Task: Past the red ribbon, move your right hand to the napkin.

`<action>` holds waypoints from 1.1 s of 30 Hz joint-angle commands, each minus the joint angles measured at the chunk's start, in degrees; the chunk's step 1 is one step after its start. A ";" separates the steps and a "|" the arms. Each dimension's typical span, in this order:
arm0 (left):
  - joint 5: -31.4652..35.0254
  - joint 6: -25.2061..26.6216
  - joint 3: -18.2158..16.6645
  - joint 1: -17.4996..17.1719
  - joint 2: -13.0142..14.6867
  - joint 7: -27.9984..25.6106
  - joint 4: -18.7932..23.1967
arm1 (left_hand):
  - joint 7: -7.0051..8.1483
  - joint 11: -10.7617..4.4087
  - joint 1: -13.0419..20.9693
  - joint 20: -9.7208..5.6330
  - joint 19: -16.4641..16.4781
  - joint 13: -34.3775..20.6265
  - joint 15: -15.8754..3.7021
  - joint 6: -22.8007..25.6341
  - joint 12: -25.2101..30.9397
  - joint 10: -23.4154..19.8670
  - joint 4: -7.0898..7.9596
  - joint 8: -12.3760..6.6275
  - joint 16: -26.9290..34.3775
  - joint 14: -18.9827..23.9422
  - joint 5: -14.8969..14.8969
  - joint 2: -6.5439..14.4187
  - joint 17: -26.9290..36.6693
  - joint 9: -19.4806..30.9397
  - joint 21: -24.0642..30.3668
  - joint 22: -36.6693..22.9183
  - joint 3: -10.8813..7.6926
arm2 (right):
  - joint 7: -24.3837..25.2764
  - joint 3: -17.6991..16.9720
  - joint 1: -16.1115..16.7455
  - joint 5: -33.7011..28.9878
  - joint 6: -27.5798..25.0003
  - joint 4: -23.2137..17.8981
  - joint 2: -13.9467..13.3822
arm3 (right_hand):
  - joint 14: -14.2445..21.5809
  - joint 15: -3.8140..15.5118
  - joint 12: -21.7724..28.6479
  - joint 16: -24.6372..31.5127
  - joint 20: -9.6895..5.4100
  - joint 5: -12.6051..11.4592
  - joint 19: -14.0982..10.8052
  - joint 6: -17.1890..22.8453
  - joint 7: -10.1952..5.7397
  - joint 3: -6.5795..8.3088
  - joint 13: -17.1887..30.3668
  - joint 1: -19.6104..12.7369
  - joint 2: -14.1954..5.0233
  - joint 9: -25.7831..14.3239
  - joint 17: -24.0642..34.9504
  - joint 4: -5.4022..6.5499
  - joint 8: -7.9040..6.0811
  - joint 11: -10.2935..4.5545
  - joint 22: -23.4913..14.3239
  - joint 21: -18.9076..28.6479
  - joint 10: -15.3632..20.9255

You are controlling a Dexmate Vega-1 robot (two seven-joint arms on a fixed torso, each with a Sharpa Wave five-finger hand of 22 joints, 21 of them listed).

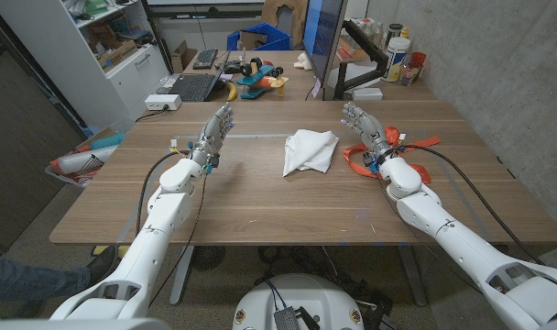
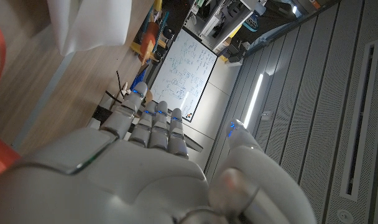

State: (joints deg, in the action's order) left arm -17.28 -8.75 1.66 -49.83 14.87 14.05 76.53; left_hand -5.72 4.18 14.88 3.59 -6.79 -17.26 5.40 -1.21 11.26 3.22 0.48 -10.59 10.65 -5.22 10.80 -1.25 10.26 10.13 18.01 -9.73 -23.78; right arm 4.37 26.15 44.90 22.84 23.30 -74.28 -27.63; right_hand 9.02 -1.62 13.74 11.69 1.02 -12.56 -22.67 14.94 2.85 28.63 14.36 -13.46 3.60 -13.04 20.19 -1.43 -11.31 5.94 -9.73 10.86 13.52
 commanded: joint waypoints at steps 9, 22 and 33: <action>2.50 -0.22 1.08 -0.24 1.00 -1.67 1.33 | -0.39 0.11 0.10 0.11 0.32 0.38 0.15 0.79 0.26 -0.30 -0.45 -0.39 0.19 0.00 -0.10 0.52 0.16 0.17 -0.33 -0.28 -0.13 | 0.80 1.01 -0.63 -2.83 0.94 -0.59 -0.20 | 0.34 0.16 -0.32 0.00 0.22 -0.44 -0.17 -0.34 -1.07 -0.15 -0.21 0.44 -0.30 0.27 -0.22 -0.19 -0.10 -0.50 -0.14 0.28 0.42; 2.28 0.00 1.29 -0.98 1.41 -2.40 2.85 | -1.36 0.81 0.14 -1.94 1.54 1.31 0.11 1.64 0.51 -0.90 -0.88 -0.52 0.41 0.81 -0.19 0.74 0.12 0.15 -0.66 -0.26 -0.09 | 1.39 1.36 -0.66 -4.74 0.96 -1.52 -0.93 | 0.38 0.50 -0.53 -0.06 0.17 -0.58 -0.06 -0.37 -1.54 -0.18 -0.48 0.51 -0.37 0.51 -0.61 -0.33 -0.09 -0.96 -0.14 0.23 0.49; 2.14 0.21 1.57 -2.12 1.45 -3.43 4.71 | -1.09 0.81 0.16 -1.02 1.34 1.71 0.11 1.61 0.47 -0.82 -1.09 -0.41 0.32 0.77 -0.21 0.82 0.11 0.16 -1.10 -0.26 -0.07 | 2.65 2.11 -0.92 -8.24 0.35 -3.00 -2.14 | 0.30 0.55 -0.79 -0.16 0.11 -0.85 0.17 0.00 -1.82 0.59 -0.82 -0.83 -1.62 0.82 -1.21 -1.10 -0.23 -1.11 -0.13 0.15 0.58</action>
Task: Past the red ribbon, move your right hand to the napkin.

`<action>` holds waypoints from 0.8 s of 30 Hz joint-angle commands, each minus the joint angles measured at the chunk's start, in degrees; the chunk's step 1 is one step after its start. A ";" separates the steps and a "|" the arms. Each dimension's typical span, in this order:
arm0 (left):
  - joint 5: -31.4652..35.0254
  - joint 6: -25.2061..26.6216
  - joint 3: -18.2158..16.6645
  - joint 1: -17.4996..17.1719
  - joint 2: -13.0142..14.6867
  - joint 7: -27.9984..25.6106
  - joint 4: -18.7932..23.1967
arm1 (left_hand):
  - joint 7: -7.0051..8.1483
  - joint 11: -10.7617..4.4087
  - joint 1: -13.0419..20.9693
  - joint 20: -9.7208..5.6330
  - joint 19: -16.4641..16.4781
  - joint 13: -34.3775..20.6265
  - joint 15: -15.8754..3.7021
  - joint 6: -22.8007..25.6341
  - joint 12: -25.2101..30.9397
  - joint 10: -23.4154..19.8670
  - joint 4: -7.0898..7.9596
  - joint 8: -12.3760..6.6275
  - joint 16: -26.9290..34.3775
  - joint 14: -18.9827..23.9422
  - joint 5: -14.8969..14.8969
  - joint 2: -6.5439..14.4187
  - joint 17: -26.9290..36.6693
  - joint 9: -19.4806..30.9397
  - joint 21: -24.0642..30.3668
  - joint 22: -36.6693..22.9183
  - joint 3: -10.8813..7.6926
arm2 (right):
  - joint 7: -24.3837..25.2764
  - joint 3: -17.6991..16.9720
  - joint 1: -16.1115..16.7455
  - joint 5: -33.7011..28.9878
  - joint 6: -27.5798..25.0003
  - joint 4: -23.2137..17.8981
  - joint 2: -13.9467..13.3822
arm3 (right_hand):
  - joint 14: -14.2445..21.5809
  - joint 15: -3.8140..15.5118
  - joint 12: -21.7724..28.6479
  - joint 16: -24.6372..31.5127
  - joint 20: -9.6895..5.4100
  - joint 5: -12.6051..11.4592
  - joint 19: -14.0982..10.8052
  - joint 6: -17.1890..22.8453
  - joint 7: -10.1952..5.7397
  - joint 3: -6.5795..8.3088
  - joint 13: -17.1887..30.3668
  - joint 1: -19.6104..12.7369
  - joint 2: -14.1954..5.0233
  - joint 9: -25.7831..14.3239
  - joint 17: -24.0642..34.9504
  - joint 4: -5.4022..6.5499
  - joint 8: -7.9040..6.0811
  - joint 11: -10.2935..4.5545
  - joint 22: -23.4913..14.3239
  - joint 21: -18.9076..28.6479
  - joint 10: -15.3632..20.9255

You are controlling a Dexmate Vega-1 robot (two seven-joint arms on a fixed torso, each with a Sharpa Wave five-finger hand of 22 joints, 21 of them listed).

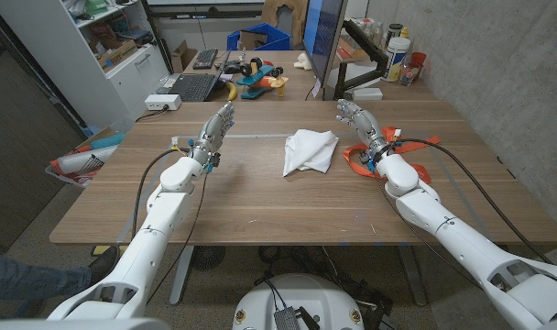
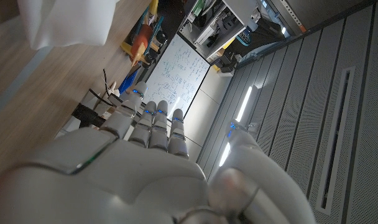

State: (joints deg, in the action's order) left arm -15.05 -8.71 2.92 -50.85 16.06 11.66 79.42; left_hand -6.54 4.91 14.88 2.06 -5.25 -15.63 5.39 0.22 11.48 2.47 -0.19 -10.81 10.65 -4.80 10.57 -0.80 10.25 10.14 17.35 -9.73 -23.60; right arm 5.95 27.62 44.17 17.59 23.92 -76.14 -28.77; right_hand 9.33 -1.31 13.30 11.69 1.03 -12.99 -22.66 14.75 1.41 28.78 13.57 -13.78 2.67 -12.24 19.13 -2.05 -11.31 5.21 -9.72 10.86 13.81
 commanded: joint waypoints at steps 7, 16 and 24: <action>-0.47 0.45 -0.10 -1.94 0.93 -1.52 3.71 | -0.04 -0.18 0.17 0.80 -0.12 0.33 0.03 -0.09 0.14 0.24 -0.53 -0.03 0.28 0.30 0.01 0.43 0.12 0.14 -0.65 -0.27 -0.24 | 1.65 0.57 -0.07 -3.73 0.29 -1.34 -1.03 | -0.03 0.24 -0.45 -0.21 0.19 -0.42 0.39 0.24 -0.55 0.56 -0.16 -1.00 -0.84 0.13 -0.43 -0.90 -0.24 -0.35 -0.12 0.07 0.33; -1.04 0.67 -0.15 -1.53 1.62 -1.17 3.54 | -0.06 -0.10 0.18 0.93 0.15 0.55 0.16 -0.15 0.17 0.19 -0.65 0.01 0.30 0.42 -0.01 0.50 0.12 0.14 -0.75 -0.27 -0.24 | 2.39 1.19 -0.30 -5.35 1.01 -1.04 -0.51 | -0.04 0.22 -0.55 -0.23 0.29 -0.43 0.61 0.26 -0.70 0.88 -0.31 -1.73 -1.37 0.25 -0.75 -1.39 -0.23 -0.42 -0.12 0.01 0.40; -0.93 -0.16 0.34 -0.45 1.17 -0.77 1.75 | -0.06 -0.11 0.24 0.35 0.51 0.95 0.20 -0.18 0.19 0.20 -0.86 0.05 0.25 0.41 -0.03 0.68 0.12 0.14 -0.99 -0.29 -0.27 | 2.10 1.49 -0.68 -5.51 1.50 -0.70 -0.12 | -0.06 0.26 -0.64 -0.24 0.32 -0.38 0.68 0.27 -0.79 0.91 -0.40 -2.05 -1.44 0.32 -0.96 -1.71 -0.23 -0.43 -0.12 0.00 0.36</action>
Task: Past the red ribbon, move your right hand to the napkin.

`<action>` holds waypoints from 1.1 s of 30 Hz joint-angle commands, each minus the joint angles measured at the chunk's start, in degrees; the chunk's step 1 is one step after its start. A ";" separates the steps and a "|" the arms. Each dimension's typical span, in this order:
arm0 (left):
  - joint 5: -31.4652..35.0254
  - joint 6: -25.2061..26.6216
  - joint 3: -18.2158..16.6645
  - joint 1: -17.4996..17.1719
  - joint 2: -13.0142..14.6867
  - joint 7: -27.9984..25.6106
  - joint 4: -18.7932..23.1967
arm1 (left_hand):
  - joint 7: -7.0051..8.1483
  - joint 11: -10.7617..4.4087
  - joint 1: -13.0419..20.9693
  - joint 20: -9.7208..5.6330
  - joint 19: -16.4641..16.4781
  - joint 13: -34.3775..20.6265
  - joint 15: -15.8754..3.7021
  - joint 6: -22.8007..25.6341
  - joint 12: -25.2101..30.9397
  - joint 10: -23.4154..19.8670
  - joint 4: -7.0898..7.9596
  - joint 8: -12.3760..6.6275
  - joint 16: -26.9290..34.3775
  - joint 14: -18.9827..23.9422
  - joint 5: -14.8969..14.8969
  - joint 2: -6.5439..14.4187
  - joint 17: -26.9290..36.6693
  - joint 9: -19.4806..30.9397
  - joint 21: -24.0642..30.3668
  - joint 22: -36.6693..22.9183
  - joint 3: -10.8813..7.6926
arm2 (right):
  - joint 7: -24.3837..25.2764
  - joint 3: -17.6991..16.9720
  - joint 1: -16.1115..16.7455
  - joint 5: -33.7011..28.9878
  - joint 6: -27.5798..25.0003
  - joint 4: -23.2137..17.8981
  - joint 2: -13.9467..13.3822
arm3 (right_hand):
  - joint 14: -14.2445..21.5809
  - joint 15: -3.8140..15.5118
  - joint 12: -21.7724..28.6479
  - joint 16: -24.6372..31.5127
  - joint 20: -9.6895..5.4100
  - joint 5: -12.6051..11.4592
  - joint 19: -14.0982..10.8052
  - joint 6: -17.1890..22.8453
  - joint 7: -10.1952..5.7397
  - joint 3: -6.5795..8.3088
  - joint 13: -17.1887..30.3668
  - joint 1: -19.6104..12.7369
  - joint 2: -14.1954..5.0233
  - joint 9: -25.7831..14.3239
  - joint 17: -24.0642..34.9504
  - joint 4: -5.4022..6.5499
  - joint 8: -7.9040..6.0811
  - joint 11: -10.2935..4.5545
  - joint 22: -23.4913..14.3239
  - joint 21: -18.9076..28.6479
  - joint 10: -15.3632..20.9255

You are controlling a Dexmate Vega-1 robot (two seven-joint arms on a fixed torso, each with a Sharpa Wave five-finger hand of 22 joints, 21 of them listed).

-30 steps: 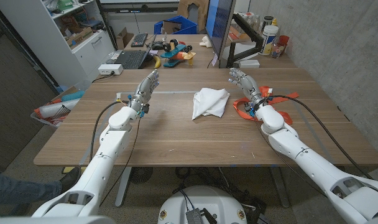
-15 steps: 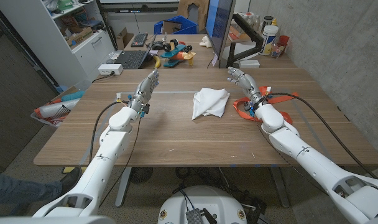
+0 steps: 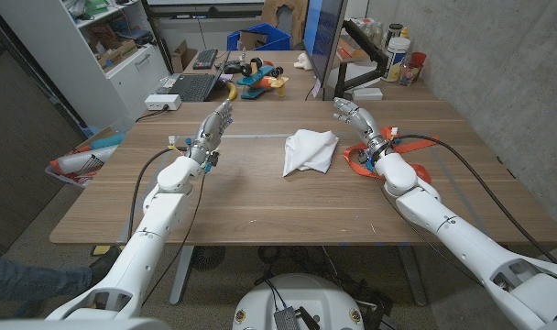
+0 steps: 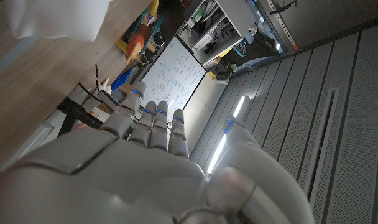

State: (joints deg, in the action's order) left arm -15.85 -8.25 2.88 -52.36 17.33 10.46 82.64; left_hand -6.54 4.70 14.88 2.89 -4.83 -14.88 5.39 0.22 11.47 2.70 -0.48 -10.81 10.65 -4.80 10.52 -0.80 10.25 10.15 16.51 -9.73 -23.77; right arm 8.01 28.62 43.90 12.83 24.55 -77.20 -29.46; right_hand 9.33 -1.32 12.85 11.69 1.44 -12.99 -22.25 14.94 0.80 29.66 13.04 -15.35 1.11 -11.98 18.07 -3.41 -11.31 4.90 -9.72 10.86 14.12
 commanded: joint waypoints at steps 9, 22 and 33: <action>0.15 -0.92 0.68 1.71 -0.54 0.42 -2.39 | 0.10 -0.05 0.33 -1.34 0.48 0.53 -0.07 0.07 0.30 -0.28 -0.78 -0.02 0.28 0.58 0.00 0.86 0.11 0.13 -0.33 -0.28 -0.14 | -0.51 0.63 -0.93 -1.16 2.31 0.71 0.71 | -0.12 0.24 -0.22 -0.23 -0.07 -0.28 0.38 0.21 -0.06 -0.08 0.03 -0.58 0.07 0.13 -0.05 -0.53 -0.27 -0.17 -0.12 -0.01 0.17; 0.33 -0.90 0.54 2.08 -0.54 0.64 -2.85 | 0.16 -0.18 0.45 -0.51 0.21 0.92 -0.03 0.03 0.28 -0.18 -1.03 0.03 0.21 0.53 -0.04 1.09 0.11 0.12 -0.84 -0.28 -0.21 | 0.51 1.61 -1.45 -4.79 2.20 0.04 0.44 | -0.32 0.24 -0.35 -0.20 0.14 -0.10 0.91 0.39 -0.36 -0.37 -0.12 -0.49 -0.05 0.24 -0.25 -0.68 -0.32 -0.37 -0.12 -0.15 0.17; 0.37 -0.88 0.36 2.20 0.02 1.33 -2.87 | 0.19 -0.25 0.49 -0.30 0.11 1.14 0.01 0.06 0.28 -0.13 -1.17 0.04 0.16 0.47 -0.07 1.20 0.11 0.13 -1.11 -0.29 -0.23 | 4.69 3.07 -1.91 -12.27 -0.23 -2.02 -0.21 | -0.32 0.39 -0.36 -0.15 0.14 0.02 1.41 0.81 -0.16 -0.63 -0.23 -0.38 0.04 0.31 -0.43 -0.82 -0.45 -0.20 -0.12 -0.26 0.38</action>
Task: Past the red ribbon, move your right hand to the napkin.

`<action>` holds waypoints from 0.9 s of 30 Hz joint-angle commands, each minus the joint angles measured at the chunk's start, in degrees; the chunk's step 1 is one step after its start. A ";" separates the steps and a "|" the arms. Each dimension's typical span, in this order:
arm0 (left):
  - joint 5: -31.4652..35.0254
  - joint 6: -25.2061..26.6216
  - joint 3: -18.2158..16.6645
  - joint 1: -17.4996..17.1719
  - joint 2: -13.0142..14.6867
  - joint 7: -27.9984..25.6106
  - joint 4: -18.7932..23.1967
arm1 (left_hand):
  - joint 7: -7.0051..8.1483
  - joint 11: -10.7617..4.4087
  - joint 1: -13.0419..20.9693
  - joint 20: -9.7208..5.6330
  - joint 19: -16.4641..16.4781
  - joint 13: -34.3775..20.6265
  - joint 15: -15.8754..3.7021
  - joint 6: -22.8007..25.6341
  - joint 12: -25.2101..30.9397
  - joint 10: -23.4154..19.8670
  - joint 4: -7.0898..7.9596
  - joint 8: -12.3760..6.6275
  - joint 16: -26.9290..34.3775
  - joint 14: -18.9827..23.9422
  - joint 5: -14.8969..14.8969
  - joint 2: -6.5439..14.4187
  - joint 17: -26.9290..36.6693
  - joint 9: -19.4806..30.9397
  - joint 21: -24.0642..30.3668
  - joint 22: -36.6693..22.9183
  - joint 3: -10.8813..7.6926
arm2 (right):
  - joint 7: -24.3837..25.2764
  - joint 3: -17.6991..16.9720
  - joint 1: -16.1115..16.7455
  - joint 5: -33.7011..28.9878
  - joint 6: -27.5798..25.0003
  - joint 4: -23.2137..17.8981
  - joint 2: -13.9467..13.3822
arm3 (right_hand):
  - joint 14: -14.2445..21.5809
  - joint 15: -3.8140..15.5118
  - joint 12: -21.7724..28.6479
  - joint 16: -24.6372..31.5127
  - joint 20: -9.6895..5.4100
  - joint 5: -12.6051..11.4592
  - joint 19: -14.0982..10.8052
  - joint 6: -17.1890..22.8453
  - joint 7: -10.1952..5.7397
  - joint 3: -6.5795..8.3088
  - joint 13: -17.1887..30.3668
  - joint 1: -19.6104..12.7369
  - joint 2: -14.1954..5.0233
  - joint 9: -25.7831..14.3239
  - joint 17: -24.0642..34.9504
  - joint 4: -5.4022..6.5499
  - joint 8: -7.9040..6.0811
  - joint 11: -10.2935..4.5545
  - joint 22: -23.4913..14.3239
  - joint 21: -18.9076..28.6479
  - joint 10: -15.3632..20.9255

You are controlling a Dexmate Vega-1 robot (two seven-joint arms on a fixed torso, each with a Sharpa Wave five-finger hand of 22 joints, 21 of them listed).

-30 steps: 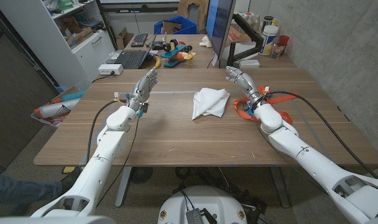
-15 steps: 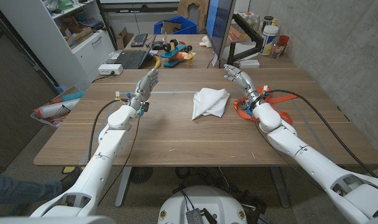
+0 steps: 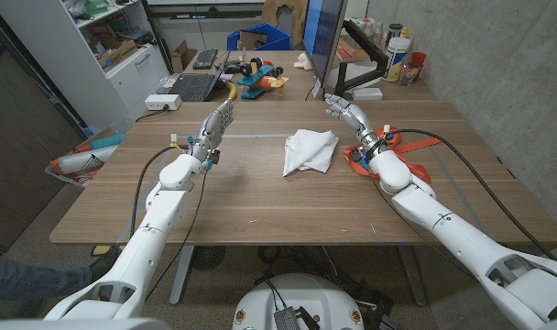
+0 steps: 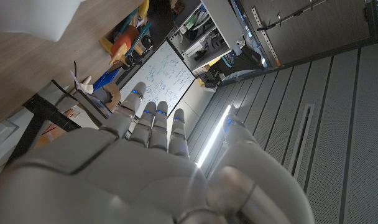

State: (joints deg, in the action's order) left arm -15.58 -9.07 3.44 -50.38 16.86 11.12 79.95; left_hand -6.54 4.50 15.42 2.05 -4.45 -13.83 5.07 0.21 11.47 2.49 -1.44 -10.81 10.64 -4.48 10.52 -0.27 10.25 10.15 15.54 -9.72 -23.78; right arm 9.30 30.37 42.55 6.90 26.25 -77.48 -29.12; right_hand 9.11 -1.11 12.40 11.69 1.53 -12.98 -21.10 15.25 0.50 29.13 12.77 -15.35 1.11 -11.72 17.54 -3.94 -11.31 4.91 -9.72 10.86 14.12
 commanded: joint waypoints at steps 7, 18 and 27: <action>0.24 0.27 -0.36 0.39 0.74 0.64 -0.51 | 0.25 -0.04 -0.04 0.67 -0.26 0.27 0.27 0.30 0.31 0.02 -0.34 -0.04 0.13 0.09 -0.09 0.73 0.11 0.13 -0.35 -0.30 -0.22 | 4.25 2.28 -1.38 -9.29 -2.78 -2.08 -0.85 | -0.03 0.71 0.09 -0.15 -0.30 0.05 0.47 1.07 -0.38 -0.16 -0.08 -0.32 0.10 0.11 -0.15 -0.43 -0.63 -0.22 -0.12 -0.25 0.60; 0.62 -0.50 -0.02 1.12 0.32 0.80 -1.49 | 0.30 -0.20 -0.07 0.72 -0.22 0.54 0.25 0.44 0.29 0.12 -0.50 -0.05 0.12 0.06 -0.13 0.80 0.12 0.13 -0.63 -0.31 -0.18 | 6.03 3.27 -2.50 -13.03 -3.34 -1.67 -1.13 | -0.18 0.83 0.02 -0.22 -0.45 0.05 0.88 1.21 -0.69 -0.18 -0.19 -0.24 0.09 0.16 -0.40 -0.54 -0.62 -0.39 -0.11 -0.31 0.65; 0.69 -0.68 0.04 1.46 -0.04 0.77 -2.30 | 0.30 -0.08 -0.11 0.83 -0.27 0.70 0.28 0.56 0.33 0.08 -0.60 -0.07 0.12 0.07 -0.15 0.82 0.13 0.13 -0.85 -0.32 -0.15 | 8.15 3.94 -3.06 -16.53 -4.32 -1.68 -1.61 | -0.16 0.82 -0.01 -0.21 -0.48 0.04 1.19 1.31 -0.84 -0.20 -0.27 -0.13 0.05 0.20 -0.56 -0.57 -0.61 -0.58 -0.11 -0.35 0.74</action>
State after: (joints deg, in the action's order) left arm -15.07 -9.42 3.31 -49.42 17.24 11.83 78.65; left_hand -6.13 4.50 15.12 2.59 -4.54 -13.03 5.07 0.62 11.47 2.49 -1.78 -10.81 10.64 -4.49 10.52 0.03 10.25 10.15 14.80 -9.72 -23.76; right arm 15.04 33.41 40.28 -5.37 23.01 -79.17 -30.23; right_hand 8.80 -0.80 12.41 11.69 1.12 -12.98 -19.88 16.18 0.00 28.77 12.51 -15.35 1.11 -11.46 17.01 -4.29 -11.76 4.49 -9.72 10.63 14.53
